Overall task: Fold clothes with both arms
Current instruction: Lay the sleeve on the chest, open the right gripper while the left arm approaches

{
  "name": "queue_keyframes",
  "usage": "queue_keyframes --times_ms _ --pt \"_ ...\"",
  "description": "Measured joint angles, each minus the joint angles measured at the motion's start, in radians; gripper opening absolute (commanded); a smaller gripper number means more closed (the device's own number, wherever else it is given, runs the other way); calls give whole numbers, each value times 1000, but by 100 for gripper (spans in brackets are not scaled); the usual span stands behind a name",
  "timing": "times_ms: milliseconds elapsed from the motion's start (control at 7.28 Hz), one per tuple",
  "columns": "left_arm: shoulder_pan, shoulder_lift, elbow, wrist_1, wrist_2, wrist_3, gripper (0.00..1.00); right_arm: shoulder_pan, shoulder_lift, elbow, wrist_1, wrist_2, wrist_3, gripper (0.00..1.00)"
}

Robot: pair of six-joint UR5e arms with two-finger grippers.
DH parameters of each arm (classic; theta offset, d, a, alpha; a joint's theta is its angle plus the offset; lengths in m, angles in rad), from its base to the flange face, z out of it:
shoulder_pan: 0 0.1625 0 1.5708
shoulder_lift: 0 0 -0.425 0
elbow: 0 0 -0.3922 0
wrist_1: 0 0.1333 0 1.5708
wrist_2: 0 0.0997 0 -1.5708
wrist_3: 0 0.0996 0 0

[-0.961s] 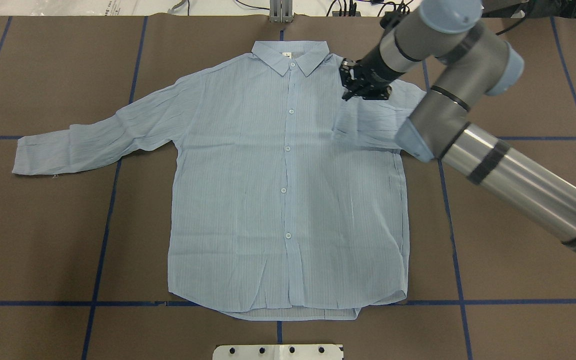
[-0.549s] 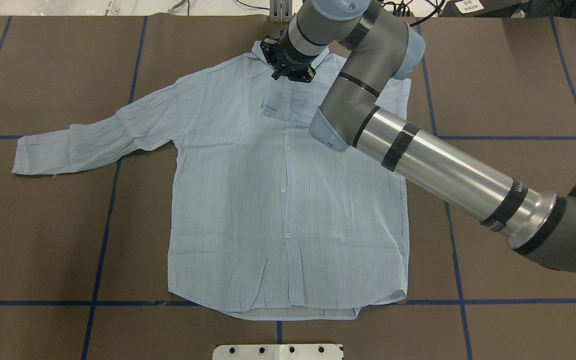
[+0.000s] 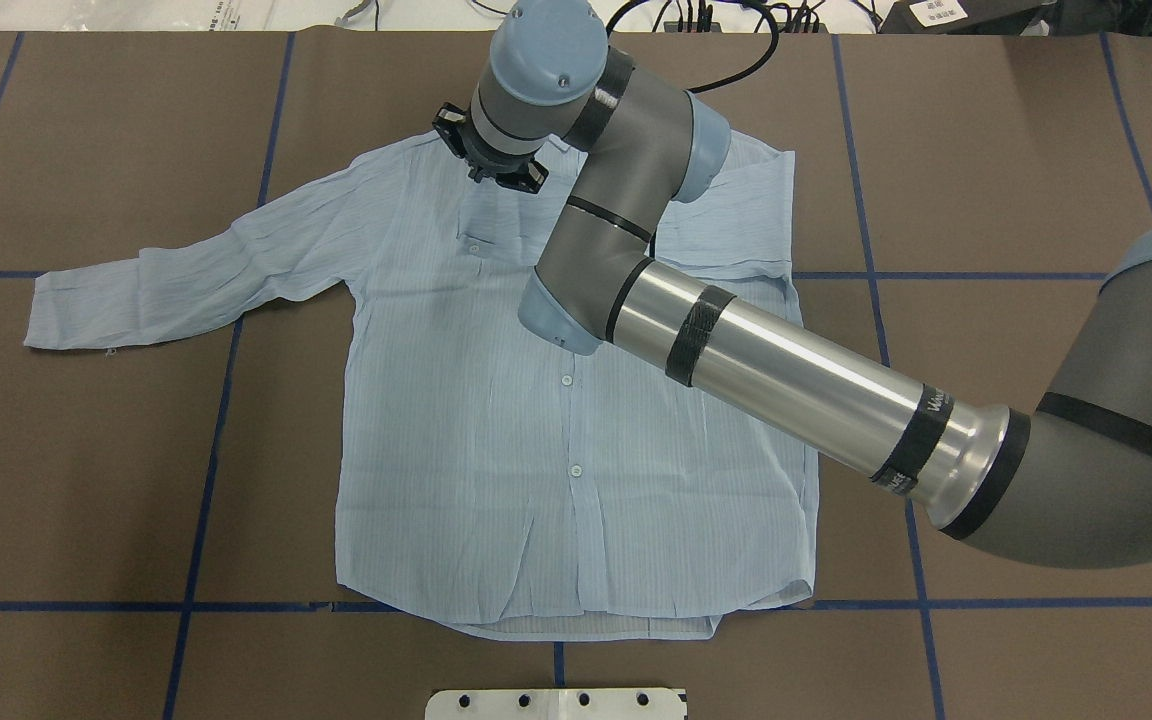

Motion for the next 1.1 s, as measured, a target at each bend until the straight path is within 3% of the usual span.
queue_keyframes --times_ms 137,275,824,1099 --pt "0 0 1 1 0 0 100 -6 8 -19 13 -10 0 83" --pt "1 0 2 1 0 -4 100 -9 15 -36 24 -17 0 95" --pt "51 -17 29 2 -38 -94 100 -39 72 -111 28 -74 10 98" --pt "101 -81 109 1 -42 -172 100 -39 7 -25 -14 -59 22 99"
